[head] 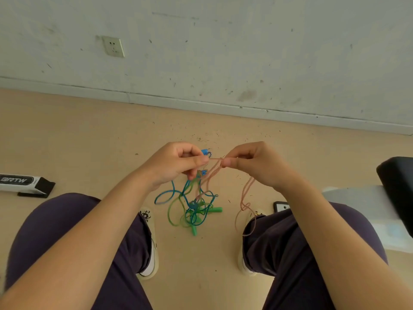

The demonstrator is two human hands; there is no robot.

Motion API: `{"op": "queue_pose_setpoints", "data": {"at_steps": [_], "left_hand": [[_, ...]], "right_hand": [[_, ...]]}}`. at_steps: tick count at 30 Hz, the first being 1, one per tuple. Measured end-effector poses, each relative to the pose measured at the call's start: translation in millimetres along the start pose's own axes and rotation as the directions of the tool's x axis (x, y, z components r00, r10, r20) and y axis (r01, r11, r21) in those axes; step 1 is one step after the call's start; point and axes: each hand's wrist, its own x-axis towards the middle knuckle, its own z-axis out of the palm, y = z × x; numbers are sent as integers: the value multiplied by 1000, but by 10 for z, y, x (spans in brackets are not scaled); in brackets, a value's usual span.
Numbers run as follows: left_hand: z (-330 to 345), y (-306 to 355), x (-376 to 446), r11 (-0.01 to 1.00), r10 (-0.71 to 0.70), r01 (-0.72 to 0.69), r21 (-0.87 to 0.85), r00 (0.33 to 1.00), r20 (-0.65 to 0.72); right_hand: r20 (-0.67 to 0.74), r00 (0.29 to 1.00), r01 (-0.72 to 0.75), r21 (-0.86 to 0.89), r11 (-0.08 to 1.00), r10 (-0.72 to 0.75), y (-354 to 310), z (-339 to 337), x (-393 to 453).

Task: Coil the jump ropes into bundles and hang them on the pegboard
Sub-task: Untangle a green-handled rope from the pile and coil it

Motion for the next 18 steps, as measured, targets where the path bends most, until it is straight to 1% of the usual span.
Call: {"op": "queue_pose_setpoints", "data": {"at_steps": [1, 3, 4, 6, 8, 10, 11, 12, 13, 14, 15, 16, 18], "left_hand": [[-7, -5, 2, 1000, -5, 5, 22, 1000, -18], [-21, -17, 7, 990, -11, 15, 142, 1000, -28], [-22, -28, 8, 979, -18, 20, 202, 1000, -15], [-8, -32, 3, 968, -33, 29, 251, 999, 11], [24, -19, -4, 975, -15, 16, 223, 1000, -7], [56, 12, -7, 986, 53, -50, 156, 999, -13], [70, 22, -8, 985, 85, -87, 149, 996, 20], [89, 24, -9, 977, 106, -118, 180, 992, 74], [113, 20, -12, 958, 116, -145, 248, 985, 129], [134, 3, -5, 934, 109, -155, 323, 982, 155], [138, -12, 2, 914, 91, -139, 382, 986, 141], [116, -26, 16, 905, 64, -100, 413, 993, 99], [23, -41, 34, 906, 8, -19, 422, 1000, 28]], "right_hand": [[-25, 1000, -1, -9, 1000, 1, 16, -16, -1], [-49, 999, -4, -23, 1000, 3, 44, -22, 3], [-46, 999, -6, -33, 999, 5, 52, -9, 6], [-29, 1000, -4, -36, 999, 3, 47, 31, 6], [-10, 1000, 14, 53, 999, -14, 30, 58, 4], [22, 999, 36, 205, 978, -42, 8, 82, 2], [41, 997, 45, 277, 960, -59, -7, 92, -2], [54, 996, 54, 333, 941, -76, -23, 102, -3], [56, 995, 62, 363, 930, -88, -37, 105, -3], [46, 995, 65, 363, 930, -88, -48, 102, -1], [27, 997, 65, 330, 942, -78, -55, 88, 0], [3, 998, 59, 273, 960, -62, -59, 67, 3], [-46, 999, 33, 125, 992, -27, -49, 9, 4]]}}
